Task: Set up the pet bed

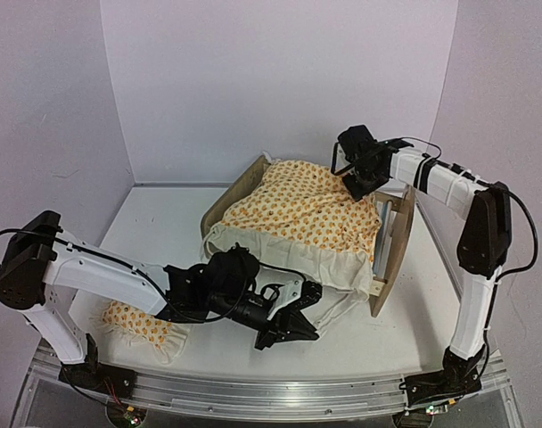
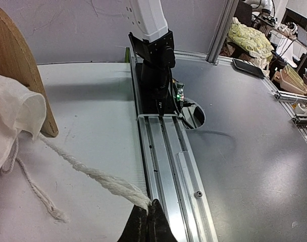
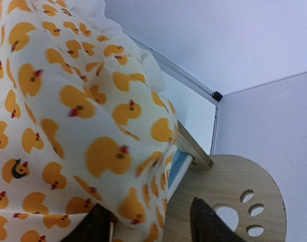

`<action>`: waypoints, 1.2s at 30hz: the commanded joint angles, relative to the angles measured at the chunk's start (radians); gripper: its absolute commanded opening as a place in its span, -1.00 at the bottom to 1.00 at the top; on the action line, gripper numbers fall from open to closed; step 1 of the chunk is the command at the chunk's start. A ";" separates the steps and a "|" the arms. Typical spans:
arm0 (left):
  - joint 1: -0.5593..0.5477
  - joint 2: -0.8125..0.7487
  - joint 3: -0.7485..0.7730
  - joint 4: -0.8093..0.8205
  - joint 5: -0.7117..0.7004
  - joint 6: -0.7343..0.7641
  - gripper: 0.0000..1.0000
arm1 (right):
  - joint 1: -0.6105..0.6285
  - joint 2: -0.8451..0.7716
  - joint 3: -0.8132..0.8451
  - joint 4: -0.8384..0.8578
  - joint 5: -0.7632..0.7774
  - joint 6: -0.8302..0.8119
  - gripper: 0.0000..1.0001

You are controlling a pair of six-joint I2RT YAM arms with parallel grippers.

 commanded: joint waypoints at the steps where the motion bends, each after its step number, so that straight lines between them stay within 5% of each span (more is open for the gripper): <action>1: -0.004 -0.006 0.050 0.013 -0.039 0.030 -1.00 | 0.061 -0.099 0.071 -0.243 0.027 0.140 0.55; 5: 0.000 0.007 0.054 0.013 -0.036 0.043 -1.00 | 0.168 -0.230 0.032 -0.370 -0.011 0.216 0.77; 11: 0.019 0.009 0.055 0.013 -0.025 0.055 -1.00 | 0.387 -0.396 -0.259 -0.354 -0.269 0.201 0.84; 21: 0.025 0.006 0.062 0.006 0.002 0.044 -1.00 | 0.420 -0.400 -0.437 -0.404 -0.038 0.421 0.67; 27: 0.025 -0.028 0.044 -0.002 0.026 0.022 -1.00 | 0.419 -0.387 -0.455 -0.394 0.032 0.484 -0.05; 32: 0.025 -0.020 0.040 -0.005 0.039 0.010 -1.00 | 0.419 -0.375 -0.396 -0.443 0.162 0.497 -0.99; 36: 0.026 -0.009 0.050 -0.007 0.054 0.005 -1.00 | 0.418 -0.342 -0.357 -0.483 0.298 0.475 -1.00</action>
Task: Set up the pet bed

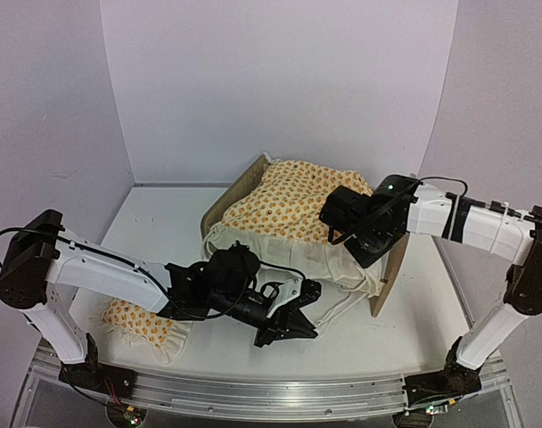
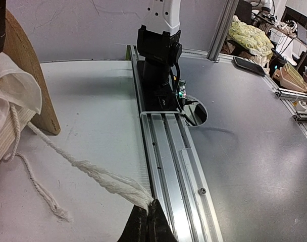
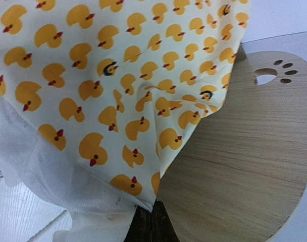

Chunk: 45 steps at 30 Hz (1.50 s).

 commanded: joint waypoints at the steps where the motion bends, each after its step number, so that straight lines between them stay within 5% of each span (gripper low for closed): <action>1: 0.005 -0.017 0.046 0.001 0.043 -0.014 -1.00 | -0.001 0.036 0.072 -0.036 0.252 -0.017 -1.00; 6: 0.004 -0.019 0.051 -0.002 0.092 -0.017 -1.00 | -0.025 0.072 -0.008 0.180 0.460 -0.239 -1.00; 9: 0.003 -0.031 0.048 -0.004 0.140 -0.026 -1.00 | -0.086 0.089 -0.067 0.345 0.430 -0.376 -1.00; 15: 0.005 -0.068 0.022 -0.005 0.072 -0.018 -1.00 | -0.115 0.098 -0.118 0.392 0.398 -0.420 -0.95; 21: 0.010 -0.060 0.029 -0.002 -0.108 0.031 -1.00 | -0.110 0.051 0.074 0.014 0.086 -0.062 0.10; 28: 0.041 -0.029 0.029 0.042 -0.106 0.030 -1.00 | -0.109 -0.216 -0.015 0.079 -0.286 -0.027 0.77; 35: 0.082 -0.016 0.025 0.074 -0.104 0.007 -1.00 | -0.053 -0.394 -0.289 0.391 -0.725 0.104 0.78; 45: 0.094 0.008 0.001 0.088 -0.122 -0.041 -1.00 | -0.019 -0.459 -0.588 0.679 -0.740 0.141 0.48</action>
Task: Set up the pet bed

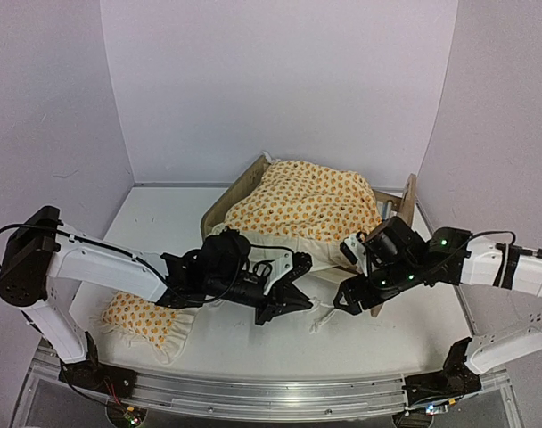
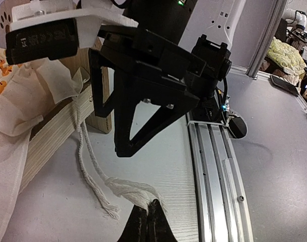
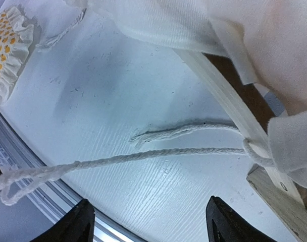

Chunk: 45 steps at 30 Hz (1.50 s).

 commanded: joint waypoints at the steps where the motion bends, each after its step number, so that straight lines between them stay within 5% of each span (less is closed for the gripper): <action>1: 0.011 0.028 0.010 0.050 -0.037 -0.029 -1.00 | 0.000 -0.074 -0.101 0.203 -0.019 0.005 0.42; 7: 0.061 0.092 0.061 0.050 -0.126 -0.119 -1.00 | 0.074 -0.086 -0.205 0.330 -0.009 -0.003 0.36; 15: 0.070 0.093 0.025 0.050 -0.003 -0.148 -1.00 | 0.080 0.017 -0.070 0.247 0.155 -0.041 0.36; 24: 0.085 0.108 0.039 0.050 -0.147 -0.177 -1.00 | 0.105 0.071 -0.108 0.371 -0.032 -0.203 0.28; 36: 0.130 0.169 0.064 0.017 -0.178 -0.245 -1.00 | 0.299 0.392 -0.030 0.352 0.389 0.053 0.32; 43: 0.142 0.178 0.053 0.002 -0.174 -0.267 -1.00 | 0.302 0.473 -0.042 0.333 0.430 0.254 0.30; 45: 0.142 0.180 0.049 0.001 -0.164 -0.272 -1.00 | 0.302 0.499 -0.028 0.337 0.453 0.310 0.12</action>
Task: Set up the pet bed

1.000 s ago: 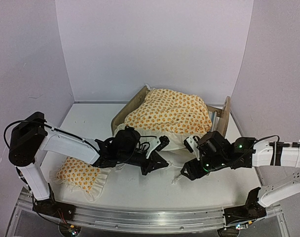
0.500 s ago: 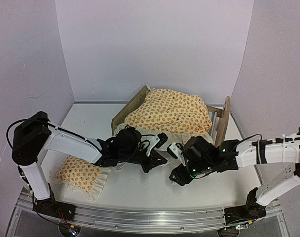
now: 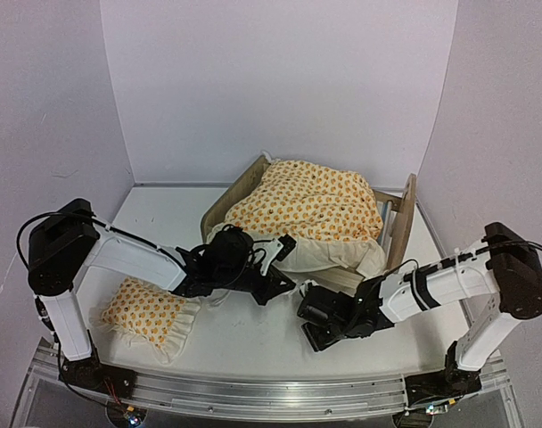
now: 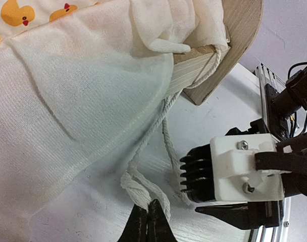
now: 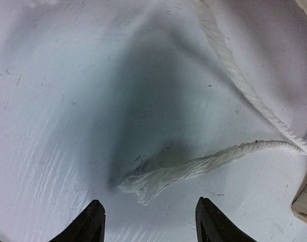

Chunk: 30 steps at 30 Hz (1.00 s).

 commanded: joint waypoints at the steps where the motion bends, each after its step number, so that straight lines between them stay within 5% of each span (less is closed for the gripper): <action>1: 0.003 0.010 0.013 0.012 0.005 -0.024 -1.00 | 0.000 0.050 0.046 0.014 0.096 0.182 -0.02; 7: 0.003 -0.003 -0.007 0.012 0.030 -0.030 -1.00 | 0.000 0.083 0.036 0.005 0.139 0.333 -0.27; 12: -0.005 0.008 -0.014 0.011 0.036 -0.015 -1.00 | 0.000 0.010 -0.008 -0.023 0.244 0.355 -1.00; 25: -0.139 0.096 0.064 0.012 -0.018 0.146 -0.97 | -0.004 -0.659 -0.128 -0.301 0.267 0.325 -1.00; 30: -0.166 0.056 0.085 0.044 -0.056 0.148 -0.02 | -0.004 -0.679 -0.067 -0.438 0.340 0.361 -1.00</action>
